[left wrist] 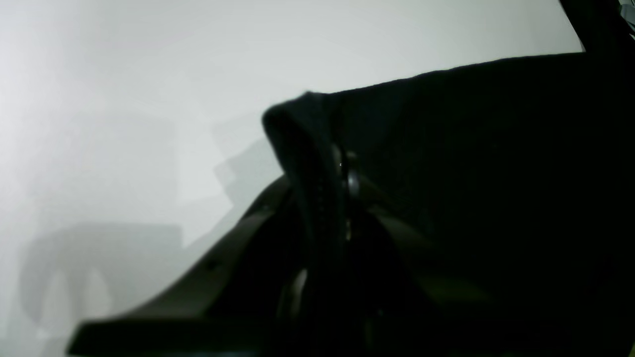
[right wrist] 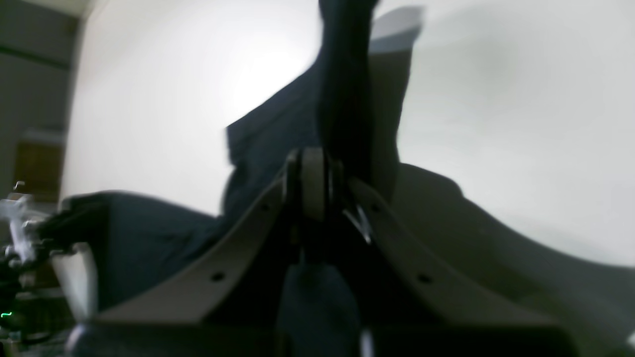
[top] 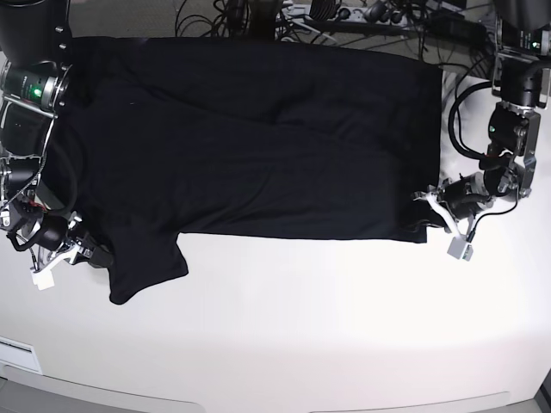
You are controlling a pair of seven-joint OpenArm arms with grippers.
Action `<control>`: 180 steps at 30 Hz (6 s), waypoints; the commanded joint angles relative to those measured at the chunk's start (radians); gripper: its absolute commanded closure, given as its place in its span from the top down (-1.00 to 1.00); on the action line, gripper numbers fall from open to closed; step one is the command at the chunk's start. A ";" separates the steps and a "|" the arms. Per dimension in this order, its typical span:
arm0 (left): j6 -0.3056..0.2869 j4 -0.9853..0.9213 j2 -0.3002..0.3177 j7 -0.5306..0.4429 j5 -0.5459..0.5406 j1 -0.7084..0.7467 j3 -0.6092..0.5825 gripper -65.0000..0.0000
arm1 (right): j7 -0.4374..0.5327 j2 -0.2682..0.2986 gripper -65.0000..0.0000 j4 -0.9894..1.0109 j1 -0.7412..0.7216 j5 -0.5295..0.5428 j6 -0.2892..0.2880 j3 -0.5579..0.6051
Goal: Fold the T-shirt properly
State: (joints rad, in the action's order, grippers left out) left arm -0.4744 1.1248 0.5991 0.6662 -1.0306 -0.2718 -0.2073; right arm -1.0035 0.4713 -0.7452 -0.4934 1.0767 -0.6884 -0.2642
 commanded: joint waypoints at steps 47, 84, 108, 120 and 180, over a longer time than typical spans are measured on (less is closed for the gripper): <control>-0.206 0.263 0.156 -0.084 0.206 -0.074 0.000 -1.00 | 0.085 0.338 -1.00 -1.029 0.814 0.027 -0.010 -0.177; -0.224 0.462 0.387 0.311 -0.390 0.097 0.000 -1.00 | -0.005 0.338 -1.00 -1.029 0.867 0.028 -0.010 -0.188; -0.224 0.461 0.387 0.509 -0.453 0.097 0.000 -0.02 | -0.009 0.338 0.07 -1.028 0.867 0.027 0.021 -0.187; -0.224 0.461 0.382 0.509 -0.453 0.097 0.000 -0.03 | 0.221 0.158 0.07 -0.990 0.861 -0.213 0.168 -0.187; -0.224 0.461 0.362 0.483 -0.453 0.097 0.000 -0.03 | 0.201 0.039 0.06 -0.869 0.673 -0.332 0.040 -0.188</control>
State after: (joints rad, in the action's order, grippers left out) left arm -0.6899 1.5757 0.9367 1.1534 -1.4666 -0.1581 -0.2214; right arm -0.8303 0.4896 -1.5997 0.1909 0.7235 -0.6476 -0.4416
